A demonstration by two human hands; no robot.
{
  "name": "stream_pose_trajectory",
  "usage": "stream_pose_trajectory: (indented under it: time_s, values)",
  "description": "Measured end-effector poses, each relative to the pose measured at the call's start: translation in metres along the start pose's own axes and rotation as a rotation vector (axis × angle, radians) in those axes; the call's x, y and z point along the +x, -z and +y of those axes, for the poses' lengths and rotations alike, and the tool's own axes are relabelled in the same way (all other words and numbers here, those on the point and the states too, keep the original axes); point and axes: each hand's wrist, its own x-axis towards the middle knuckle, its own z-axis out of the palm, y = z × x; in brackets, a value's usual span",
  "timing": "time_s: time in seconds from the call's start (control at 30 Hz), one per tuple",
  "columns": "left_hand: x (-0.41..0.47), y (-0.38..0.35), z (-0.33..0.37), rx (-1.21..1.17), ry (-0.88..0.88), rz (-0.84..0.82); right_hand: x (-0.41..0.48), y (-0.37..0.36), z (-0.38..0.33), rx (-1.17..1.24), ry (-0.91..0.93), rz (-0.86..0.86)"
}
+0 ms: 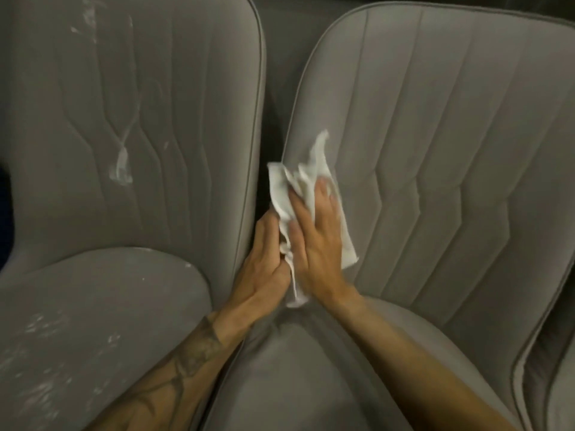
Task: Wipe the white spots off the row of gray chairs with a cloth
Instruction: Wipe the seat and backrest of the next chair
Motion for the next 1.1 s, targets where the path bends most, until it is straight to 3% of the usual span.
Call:
stream_pose_trajectory:
  time_s: [0.07, 0.2, 0.3, 0.4, 0.53, 0.7, 0.83, 1.1]
  values:
    - [-0.017, -0.004, 0.008, 0.279, 0.06, 0.129, -0.034, 0.003, -0.003, 0.06, -0.035, -0.044]
    - [-0.041, 0.028, -0.018, -0.046, -0.007, -0.215, 0.001, 0.018, 0.01, 0.01, 0.008, -0.054]
    - [-0.06, 0.035, -0.028, 0.047, -0.021, -0.221, 0.055, 0.023, 0.013, 0.0, 0.017, 0.022]
    - [-0.088, 0.036, -0.035, 0.097, 0.014, -0.278, 0.042, 0.011, 0.002, 0.051, -0.023, -0.009]
    - [-0.139, 0.055, -0.047, 0.213, 0.093, -0.412, -0.041, 0.011, 0.0, 0.18, 0.066, -0.245]
    - [-0.189, 0.076, -0.046, 0.427, 0.082, -0.507, -0.099, 0.027, -0.008, 0.399, -0.165, -0.569]
    - [-0.202, 0.088, -0.042, 0.479, 0.097, -0.559, -0.123, 0.054, -0.012, 0.341, -0.015, -0.762]
    - [-0.222, 0.102, -0.038, 0.476, 0.116, -0.536, -0.125, 0.102, -0.068, 0.121, 0.102, -0.902]
